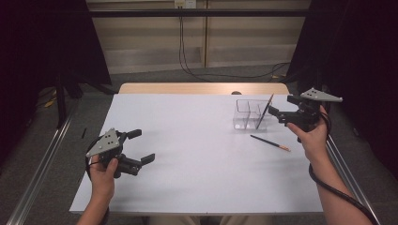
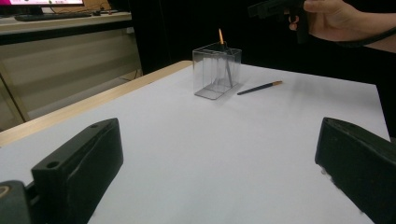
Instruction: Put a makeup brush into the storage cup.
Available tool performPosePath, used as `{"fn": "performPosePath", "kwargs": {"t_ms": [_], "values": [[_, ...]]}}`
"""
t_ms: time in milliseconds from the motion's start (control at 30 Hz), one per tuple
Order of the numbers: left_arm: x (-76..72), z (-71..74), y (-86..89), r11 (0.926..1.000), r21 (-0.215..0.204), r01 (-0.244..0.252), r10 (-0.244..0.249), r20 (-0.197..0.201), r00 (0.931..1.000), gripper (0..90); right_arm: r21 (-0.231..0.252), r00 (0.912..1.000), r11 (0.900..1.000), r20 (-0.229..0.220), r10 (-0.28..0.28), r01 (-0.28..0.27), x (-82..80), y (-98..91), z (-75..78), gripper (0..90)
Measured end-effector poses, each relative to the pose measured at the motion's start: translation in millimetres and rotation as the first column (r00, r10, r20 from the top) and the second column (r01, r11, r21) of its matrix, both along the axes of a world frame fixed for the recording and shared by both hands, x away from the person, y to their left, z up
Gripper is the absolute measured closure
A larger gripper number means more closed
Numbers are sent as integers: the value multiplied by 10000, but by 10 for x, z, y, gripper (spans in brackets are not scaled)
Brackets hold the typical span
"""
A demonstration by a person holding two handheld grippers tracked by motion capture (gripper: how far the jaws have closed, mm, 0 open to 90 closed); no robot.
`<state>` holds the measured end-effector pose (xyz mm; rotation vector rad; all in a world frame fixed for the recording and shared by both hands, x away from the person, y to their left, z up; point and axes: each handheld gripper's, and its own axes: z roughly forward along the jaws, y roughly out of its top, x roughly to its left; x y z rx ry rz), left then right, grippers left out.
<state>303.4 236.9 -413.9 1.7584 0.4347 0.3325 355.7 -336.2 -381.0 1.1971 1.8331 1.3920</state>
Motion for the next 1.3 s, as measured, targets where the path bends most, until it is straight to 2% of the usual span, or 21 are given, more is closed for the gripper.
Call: {"fn": "performPosePath", "kwargs": {"t_ms": [467, 867, 1067, 1300], "values": [[-3, 6, -2, 10000, -4, 1, -1, 23, 10000, 9, 133, 10000, 9999, -20, -16, 16, -97, -97, -40, 21], [-8, 8, -9, 10000, -10, -14, 14, 35, 10000, 9, 202, 9999, 9998, 169, 0, -4, -171, -141, -36, 22], [-7, 9, -5, 10000, 10, -36, 36, 42, 10000, 9, 133, 10000, 9999, 73, 14, -15, -182, -159, -64, 23], [-9, 7, -12, 10000, 5, -11, 11, 20, 10000, 9, -149, 9995, 9997, -261, 192, -196, -173, -152, -79, 21]]}}
